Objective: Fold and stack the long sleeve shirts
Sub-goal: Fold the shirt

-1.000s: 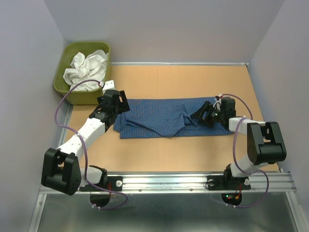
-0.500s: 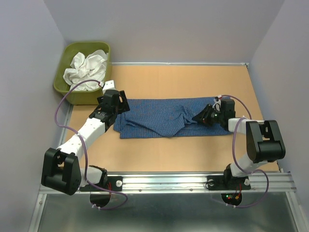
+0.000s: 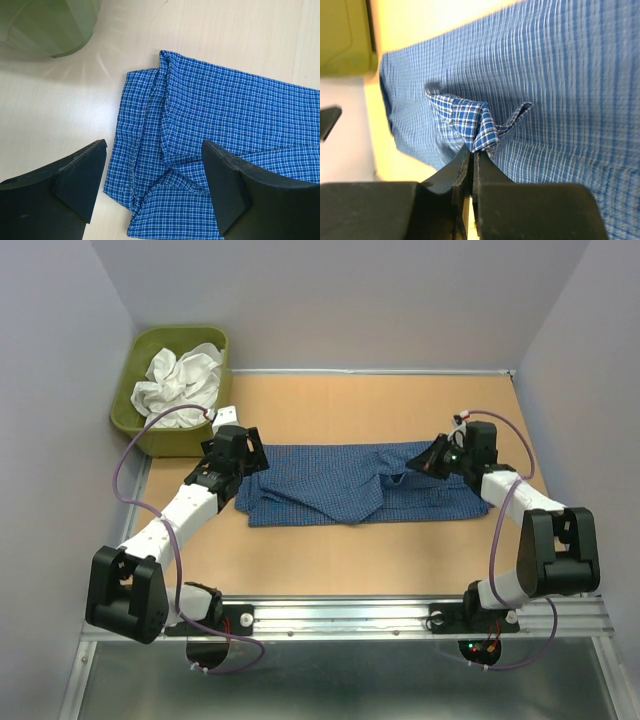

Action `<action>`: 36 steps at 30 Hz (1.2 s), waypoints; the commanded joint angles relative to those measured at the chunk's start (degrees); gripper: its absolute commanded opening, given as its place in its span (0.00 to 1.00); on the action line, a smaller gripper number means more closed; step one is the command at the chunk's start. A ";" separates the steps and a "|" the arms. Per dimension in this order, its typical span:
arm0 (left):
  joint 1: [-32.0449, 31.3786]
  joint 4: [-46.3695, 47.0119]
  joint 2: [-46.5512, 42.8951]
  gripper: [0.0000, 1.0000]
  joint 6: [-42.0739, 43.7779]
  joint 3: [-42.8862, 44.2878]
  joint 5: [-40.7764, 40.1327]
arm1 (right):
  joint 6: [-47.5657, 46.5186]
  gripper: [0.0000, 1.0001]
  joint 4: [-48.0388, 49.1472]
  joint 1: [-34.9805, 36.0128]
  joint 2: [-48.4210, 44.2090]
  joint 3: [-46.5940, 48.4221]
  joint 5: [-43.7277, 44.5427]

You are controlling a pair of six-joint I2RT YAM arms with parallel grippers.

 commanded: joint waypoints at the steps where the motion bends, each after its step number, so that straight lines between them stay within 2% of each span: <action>1: 0.20 0.78 -0.80 0.88 0.30 0.96 -1.31 | -5.00 0.01 -8.92 0.26 -1.84 9.28 8.47; 9: 0.20 0.69 -0.97 0.88 0.74 0.87 -1.40 | -9.40 0.00 -26.24 0.26 1.86 23.43 21.56; 14: 0.20 0.69 -0.62 0.88 0.91 1.05 -1.22 | -10.46 0.01 -33.18 0.35 2.56 27.48 24.04; 23: 0.20 0.69 0.08 0.88 1.09 1.05 -0.52 | -9.58 0.01 -36.71 0.26 2.73 26.34 28.43; 27: 0.11 0.61 0.08 0.88 1.27 1.05 -0.43 | -10.19 0.04 -36.63 0.26 6.06 27.91 32.03; 30: 0.20 0.69 0.08 0.88 1.18 0.88 -0.34 | -10.63 0.13 -35.66 0.26 8.18 29.76 32.22; 31: 0.11 0.78 -0.01 0.88 1.27 0.88 -0.25 | -10.81 0.22 -35.22 0.26 9.32 30.12 31.61; 34: 0.11 0.69 0.34 0.88 1.18 0.96 0.18 | -11.33 0.30 -34.26 0.70 10.55 30.91 28.72; 36: 0.11 0.69 0.43 0.88 0.83 0.96 0.80 | -11.95 0.45 -33.20 2.01 10.38 30.83 26.86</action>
